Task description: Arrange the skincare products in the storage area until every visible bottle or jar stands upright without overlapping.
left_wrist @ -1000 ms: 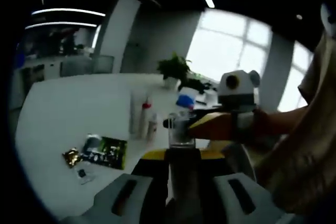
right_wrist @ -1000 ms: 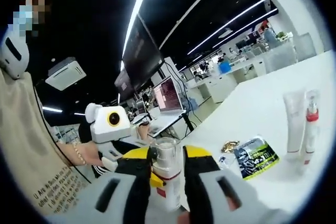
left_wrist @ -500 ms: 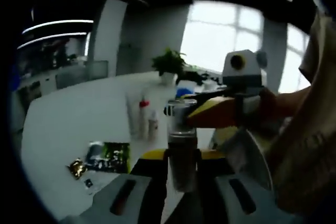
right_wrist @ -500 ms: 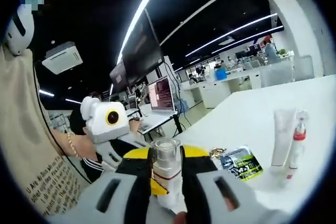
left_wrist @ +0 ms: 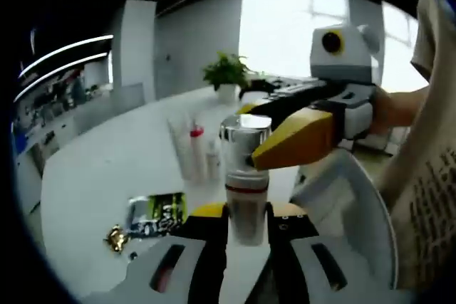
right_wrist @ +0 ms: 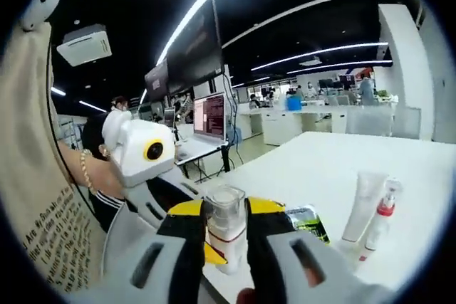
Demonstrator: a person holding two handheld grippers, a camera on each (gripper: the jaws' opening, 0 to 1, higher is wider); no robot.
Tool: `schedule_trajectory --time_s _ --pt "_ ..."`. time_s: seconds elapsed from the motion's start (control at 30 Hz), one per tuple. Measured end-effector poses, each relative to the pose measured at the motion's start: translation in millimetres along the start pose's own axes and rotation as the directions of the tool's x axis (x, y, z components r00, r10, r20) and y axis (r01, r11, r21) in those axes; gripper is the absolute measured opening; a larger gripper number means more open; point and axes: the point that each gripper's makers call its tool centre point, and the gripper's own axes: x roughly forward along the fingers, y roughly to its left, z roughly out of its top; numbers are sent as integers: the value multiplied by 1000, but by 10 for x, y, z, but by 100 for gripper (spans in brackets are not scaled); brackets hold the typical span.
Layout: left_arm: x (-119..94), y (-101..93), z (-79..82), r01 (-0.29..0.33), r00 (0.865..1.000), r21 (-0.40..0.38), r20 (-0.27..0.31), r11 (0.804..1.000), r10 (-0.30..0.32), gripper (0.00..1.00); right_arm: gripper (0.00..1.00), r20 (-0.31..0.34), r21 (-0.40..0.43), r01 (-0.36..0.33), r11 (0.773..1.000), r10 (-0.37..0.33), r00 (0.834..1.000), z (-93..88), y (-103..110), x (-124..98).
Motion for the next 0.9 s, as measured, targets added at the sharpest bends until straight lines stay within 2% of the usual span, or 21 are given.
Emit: schedule_trajectory --time_s 0.13,0.27,0.43,0.67,0.9 --pt "98 41 -76 6 999 4 -36 1000 -6 17 21 -39 -47 21 999 -23 999 -87 -27 28" --pt "186 88 -183 14 997 -14 -79 1000 -15 17 21 -70 -53 43 998 -47 996 -212 -88 65" --pt "306 151 -345 21 991 -13 -128 1000 -23 17 21 -124 -81 66 995 -75 989 -423 -155 118" --pt "483 177 -588 46 979 24 -201 999 -41 17 21 -192 -72 94 993 -106 976 -713 -259 153" --pt "634 192 -790 75 967 15 -244 997 -69 17 21 -247 -60 106 993 -117 962 -948 -335 196"
